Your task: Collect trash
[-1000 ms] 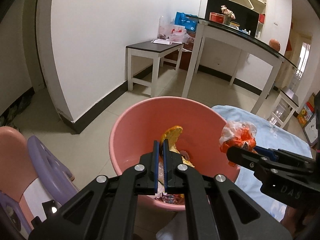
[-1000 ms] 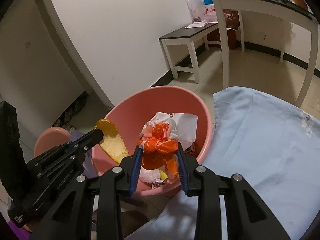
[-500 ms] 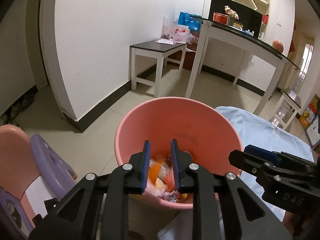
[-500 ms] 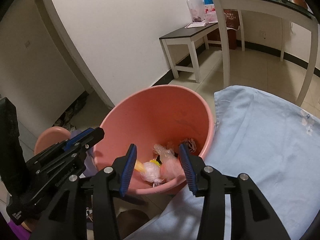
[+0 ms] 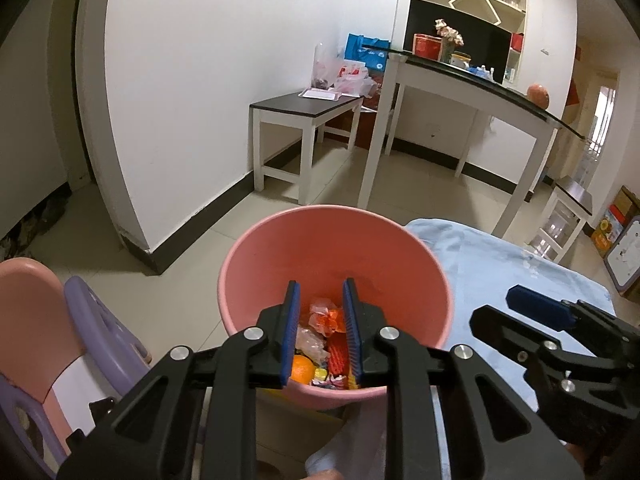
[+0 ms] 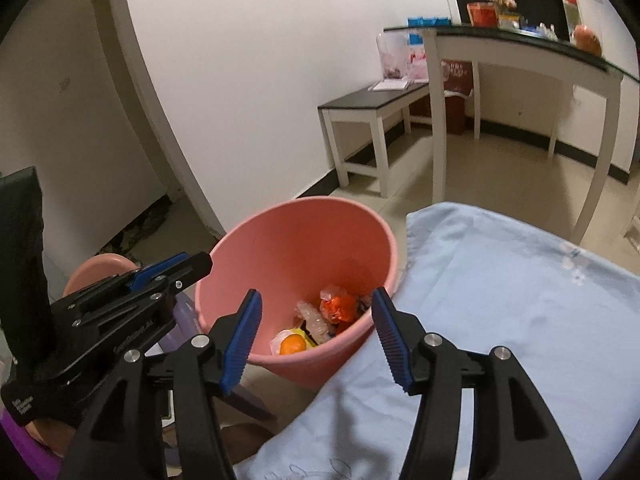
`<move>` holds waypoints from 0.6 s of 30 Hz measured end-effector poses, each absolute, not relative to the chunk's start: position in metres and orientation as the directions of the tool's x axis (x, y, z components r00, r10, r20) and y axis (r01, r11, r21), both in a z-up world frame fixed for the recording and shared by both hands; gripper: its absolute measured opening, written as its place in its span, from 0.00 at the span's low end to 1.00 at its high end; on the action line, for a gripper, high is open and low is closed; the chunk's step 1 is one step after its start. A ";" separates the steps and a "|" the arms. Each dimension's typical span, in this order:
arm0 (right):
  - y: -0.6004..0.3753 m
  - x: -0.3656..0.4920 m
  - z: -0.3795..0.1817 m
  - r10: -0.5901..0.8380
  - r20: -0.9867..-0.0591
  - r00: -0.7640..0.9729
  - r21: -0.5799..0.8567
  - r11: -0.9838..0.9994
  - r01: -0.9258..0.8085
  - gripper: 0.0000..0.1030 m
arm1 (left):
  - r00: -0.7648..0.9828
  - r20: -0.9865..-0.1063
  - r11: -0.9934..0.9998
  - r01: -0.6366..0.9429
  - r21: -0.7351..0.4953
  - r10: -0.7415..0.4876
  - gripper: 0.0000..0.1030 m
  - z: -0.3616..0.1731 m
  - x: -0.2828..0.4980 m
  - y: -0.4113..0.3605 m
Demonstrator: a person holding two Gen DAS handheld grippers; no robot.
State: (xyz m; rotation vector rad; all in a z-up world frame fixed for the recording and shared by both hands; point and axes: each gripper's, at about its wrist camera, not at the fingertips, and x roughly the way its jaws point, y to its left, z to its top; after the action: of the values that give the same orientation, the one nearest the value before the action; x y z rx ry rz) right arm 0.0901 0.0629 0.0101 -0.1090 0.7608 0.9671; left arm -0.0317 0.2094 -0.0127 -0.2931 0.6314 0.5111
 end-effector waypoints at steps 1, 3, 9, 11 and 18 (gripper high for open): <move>0.059 0.087 0.013 0.703 -0.621 0.346 0.232 0.588 -0.775 0.61 | 0.694 -0.626 0.839 -0.533 -0.113 0.356 0.21 -0.012 -0.033 0.207; 0.048 0.081 0.017 0.701 -0.605 0.377 0.216 0.600 -0.770 0.63 | 0.702 -0.624 0.844 -0.521 -0.123 0.343 0.21 -0.010 -0.035 0.200; 0.019 0.071 0.024 0.684 -0.585 0.435 0.199 0.641 -0.741 0.65 | 0.730 -0.602 0.866 -0.484 -0.124 0.322 0.21 -0.001 -0.038 0.181; 0.011 0.070 0.025 0.677 -0.585 0.446 0.201 0.654 -0.729 0.66 | 0.736 -0.598 0.873 -0.473 -0.121 0.316 0.21 0.002 -0.038 0.173; -0.024 0.060 0.033 0.642 -0.562 0.522 0.180 0.710 -0.681 0.66 | 0.765 -0.575 0.897 -0.426 -0.116 0.289 0.21 0.008 -0.040 0.144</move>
State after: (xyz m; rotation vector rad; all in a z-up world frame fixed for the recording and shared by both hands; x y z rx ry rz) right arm 0.0599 -0.0238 0.0332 -0.0656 0.6451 0.7931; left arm -0.0402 0.1440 0.0079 -0.2466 0.5807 0.3928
